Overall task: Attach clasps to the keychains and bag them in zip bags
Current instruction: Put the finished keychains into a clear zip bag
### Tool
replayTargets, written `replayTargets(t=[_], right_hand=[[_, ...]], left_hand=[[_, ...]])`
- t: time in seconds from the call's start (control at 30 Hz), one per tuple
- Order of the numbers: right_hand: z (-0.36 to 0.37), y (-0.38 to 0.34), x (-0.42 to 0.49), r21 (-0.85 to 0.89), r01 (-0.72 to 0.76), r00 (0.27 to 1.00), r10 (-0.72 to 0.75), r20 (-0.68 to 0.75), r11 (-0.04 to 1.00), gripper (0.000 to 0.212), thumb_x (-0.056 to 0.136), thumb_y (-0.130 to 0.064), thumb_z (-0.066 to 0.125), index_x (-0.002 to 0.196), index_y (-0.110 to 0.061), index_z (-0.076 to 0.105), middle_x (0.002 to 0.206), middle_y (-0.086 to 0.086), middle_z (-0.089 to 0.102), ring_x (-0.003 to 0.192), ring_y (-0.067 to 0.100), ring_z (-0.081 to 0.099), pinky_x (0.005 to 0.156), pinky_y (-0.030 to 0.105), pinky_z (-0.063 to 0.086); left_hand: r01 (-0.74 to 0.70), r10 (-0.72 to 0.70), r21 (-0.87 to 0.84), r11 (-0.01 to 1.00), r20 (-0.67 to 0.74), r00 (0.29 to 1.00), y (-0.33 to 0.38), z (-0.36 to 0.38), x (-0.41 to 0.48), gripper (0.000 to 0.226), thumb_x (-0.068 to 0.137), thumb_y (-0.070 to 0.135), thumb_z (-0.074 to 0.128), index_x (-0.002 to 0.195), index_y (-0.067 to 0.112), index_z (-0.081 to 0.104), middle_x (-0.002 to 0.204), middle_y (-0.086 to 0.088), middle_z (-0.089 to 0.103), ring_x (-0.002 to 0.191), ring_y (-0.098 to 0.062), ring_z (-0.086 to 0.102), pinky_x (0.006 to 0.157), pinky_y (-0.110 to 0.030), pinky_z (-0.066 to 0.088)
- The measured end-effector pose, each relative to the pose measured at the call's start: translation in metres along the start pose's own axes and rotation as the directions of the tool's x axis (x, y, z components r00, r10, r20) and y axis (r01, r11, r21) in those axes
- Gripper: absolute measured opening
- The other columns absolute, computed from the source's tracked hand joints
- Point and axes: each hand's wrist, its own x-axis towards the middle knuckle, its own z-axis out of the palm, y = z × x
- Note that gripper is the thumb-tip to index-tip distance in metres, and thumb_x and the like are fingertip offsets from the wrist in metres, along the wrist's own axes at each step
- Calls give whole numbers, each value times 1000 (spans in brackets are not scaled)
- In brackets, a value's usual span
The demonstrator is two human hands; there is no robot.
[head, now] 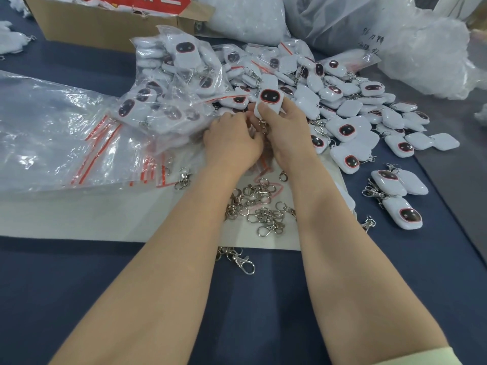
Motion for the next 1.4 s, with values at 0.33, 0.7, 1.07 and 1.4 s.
replayTargets(t=[0.33, 0.7, 1.07, 1.4], right_hand=[[-2, -11, -3, -242, -35, 987, -4, -158, 970, 19, 90, -1, 56, 109, -2, 52, 83, 6, 58, 50, -1, 64, 50, 14, 49], [42, -49, -7, -224, -79, 995, 91, 42, 971, 4, 93, -14, 56, 92, -13, 60, 46, -5, 55, 39, 9, 48, 45, 19, 38], [154, -73, 26, -141, -53, 981, 78, 179, 989, 19, 95, -12, 54, 112, -2, 55, 86, 11, 66, 59, 13, 59, 55, 24, 51], [121, -34, 26, -307, -62, 984, 109, 139, 950, 35, 93, 5, 43, 125, 2, 57, 119, 20, 63, 94, 24, 61, 59, 9, 48]], left_hand=[[-102, 83, 88, 991, 199, 976, 10, -22, -2, 18, 82, 30, 59, 84, 13, 53, 96, -9, 52, 91, -30, 53, 72, -33, 42], [125, -92, -327, 937, 117, 989, -1, -76, 8, 25, 91, 12, 42, 99, 3, 65, 88, -9, 64, 89, -28, 59, 68, -31, 48], [115, -436, -793, 598, -201, 877, -28, -123, 31, 25, 93, 18, 44, 72, 12, 56, 67, 0, 44, 60, -14, 41, 60, -27, 36], [202, -440, -801, 564, -84, 894, -10, -92, 18, 23, 92, 11, 42, 107, 12, 59, 106, -6, 64, 102, -23, 60, 92, -44, 50]])
